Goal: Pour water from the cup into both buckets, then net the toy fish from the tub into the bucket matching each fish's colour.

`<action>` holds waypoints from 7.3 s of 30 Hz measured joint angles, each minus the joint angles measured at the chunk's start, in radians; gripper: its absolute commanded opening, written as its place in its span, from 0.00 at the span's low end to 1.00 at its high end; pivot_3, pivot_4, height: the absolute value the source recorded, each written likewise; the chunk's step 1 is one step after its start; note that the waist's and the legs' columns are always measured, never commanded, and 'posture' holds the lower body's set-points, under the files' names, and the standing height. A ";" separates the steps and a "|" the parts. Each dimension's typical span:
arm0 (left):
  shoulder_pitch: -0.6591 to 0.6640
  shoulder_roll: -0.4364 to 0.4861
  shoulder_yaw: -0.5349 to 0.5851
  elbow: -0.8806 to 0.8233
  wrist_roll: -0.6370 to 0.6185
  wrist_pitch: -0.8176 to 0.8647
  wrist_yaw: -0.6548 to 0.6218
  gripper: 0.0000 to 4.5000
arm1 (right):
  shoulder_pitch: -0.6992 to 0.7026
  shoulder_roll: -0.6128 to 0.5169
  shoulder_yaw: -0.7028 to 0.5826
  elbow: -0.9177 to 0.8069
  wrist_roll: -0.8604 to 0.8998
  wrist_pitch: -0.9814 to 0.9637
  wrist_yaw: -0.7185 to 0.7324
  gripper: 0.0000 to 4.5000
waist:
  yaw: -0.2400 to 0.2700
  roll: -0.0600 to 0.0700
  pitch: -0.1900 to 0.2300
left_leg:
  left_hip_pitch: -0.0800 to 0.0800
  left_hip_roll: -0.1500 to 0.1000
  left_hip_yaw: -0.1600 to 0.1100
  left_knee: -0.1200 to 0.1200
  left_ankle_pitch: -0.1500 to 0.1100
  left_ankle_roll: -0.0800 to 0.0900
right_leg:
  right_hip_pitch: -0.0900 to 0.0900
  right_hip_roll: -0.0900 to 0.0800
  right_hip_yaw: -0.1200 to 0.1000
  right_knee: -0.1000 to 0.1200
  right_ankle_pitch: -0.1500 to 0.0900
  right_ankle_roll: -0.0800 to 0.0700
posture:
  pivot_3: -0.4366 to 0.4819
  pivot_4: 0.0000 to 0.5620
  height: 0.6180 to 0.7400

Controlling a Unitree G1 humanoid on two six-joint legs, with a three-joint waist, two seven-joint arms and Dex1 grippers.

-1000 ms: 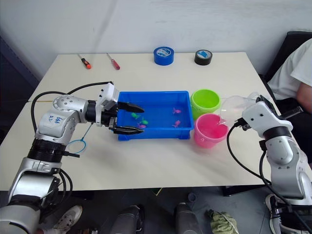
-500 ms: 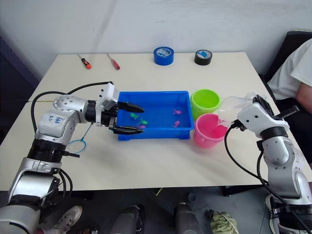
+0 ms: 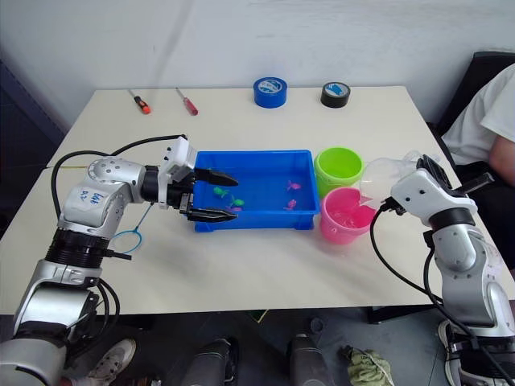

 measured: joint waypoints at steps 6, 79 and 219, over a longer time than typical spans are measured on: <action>0.000 0.000 0.000 0.000 0.000 0.000 0.000 1.00 | -0.016 0.000 0.000 0.002 -0.002 -0.005 -0.003 0.01 | 0.000 0.000 0.000 | 0.000 0.000 0.000 0.000 0.000 0.000 | 0.000 0.000 0.000 0.000 0.000 0.000 | 0.48 0.27 0.95; -0.029 0.037 0.081 0.166 0.062 -0.094 0.156 1.00 | -0.626 0.123 0.334 0.699 -0.120 -0.036 -0.245 0.01 | -0.027 0.000 0.000 | -0.001 0.000 0.001 0.006 0.000 0.000 | -0.002 0.000 0.001 0.006 0.000 0.000 | 0.48 0.27 0.95; 0.400 0.085 0.429 0.033 0.025 0.054 0.568 1.00 | -0.028 -0.025 0.102 -0.327 0.988 0.487 0.692 0.99 | 0.004 -0.010 0.003 | 0.000 0.003 -0.011 0.002 -0.001 0.001 | 0.002 -0.006 -0.001 -0.003 0.000 0.005 | 0.48 0.27 0.95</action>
